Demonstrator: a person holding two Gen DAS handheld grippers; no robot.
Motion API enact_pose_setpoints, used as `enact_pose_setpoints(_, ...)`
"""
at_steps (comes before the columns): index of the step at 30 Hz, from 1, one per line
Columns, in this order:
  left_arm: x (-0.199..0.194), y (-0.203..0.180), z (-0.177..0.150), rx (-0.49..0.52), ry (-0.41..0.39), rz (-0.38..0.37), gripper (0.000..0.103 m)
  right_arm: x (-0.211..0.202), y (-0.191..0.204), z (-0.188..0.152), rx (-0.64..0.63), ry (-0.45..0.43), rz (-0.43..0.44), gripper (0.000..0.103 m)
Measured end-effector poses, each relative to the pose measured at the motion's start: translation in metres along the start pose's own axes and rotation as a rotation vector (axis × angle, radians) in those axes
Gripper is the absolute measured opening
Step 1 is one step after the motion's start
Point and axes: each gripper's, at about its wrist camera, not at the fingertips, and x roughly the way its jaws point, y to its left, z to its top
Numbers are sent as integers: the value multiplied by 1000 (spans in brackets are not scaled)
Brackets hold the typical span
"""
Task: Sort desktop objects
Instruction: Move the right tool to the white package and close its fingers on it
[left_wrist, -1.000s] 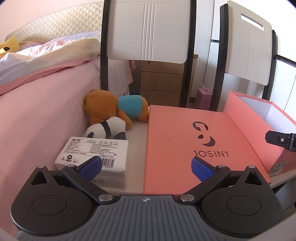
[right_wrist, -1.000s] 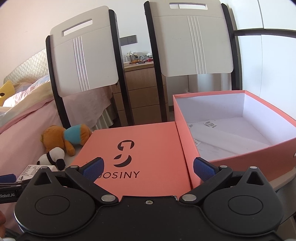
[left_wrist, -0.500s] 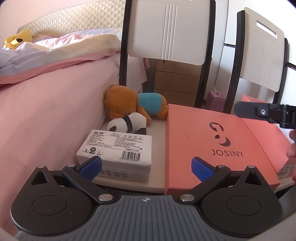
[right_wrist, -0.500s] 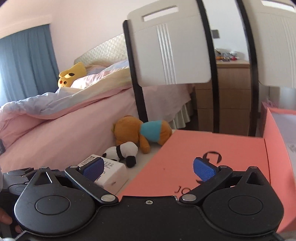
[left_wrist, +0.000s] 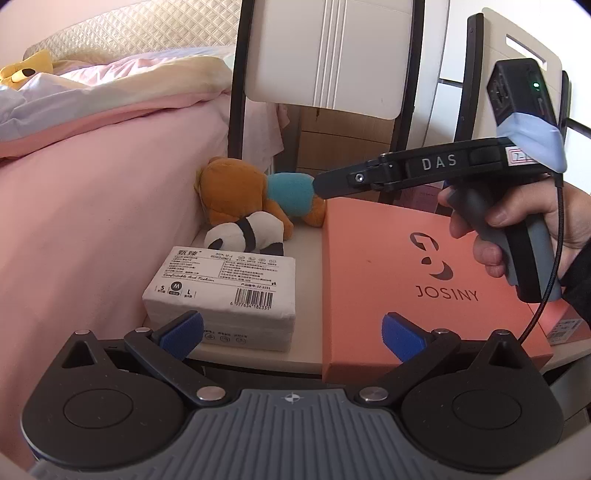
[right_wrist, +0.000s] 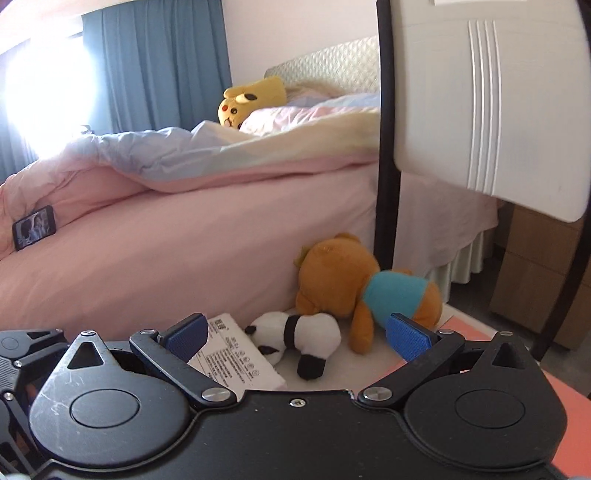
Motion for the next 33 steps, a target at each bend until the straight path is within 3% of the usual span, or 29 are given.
enact_pose_setpoints(5,3,-3,-2,43,20,4,103,27,-11,-6,42,72,151,103)
enact_pose_setpoints(8,5,-3,-3,50,24,12,103,50,-3,-12,-22,151,140,103)
enact_pose_setpoints(13,5,2,-2,35,20,14,103,77,24,-23,-159,236,243,103)
enact_pose_setpoints(20,1,3,0,-1,23,-48,103,98,46,-15,-244,299,271,103)
enact_pose_setpoints(27,5,10,0,-20,41,-48,103,125,46,-13,-272,353,245,102)
enact_pose_setpoints(33,7,13,0,-32,47,-56,103,128,51,-13,-301,375,297,96)
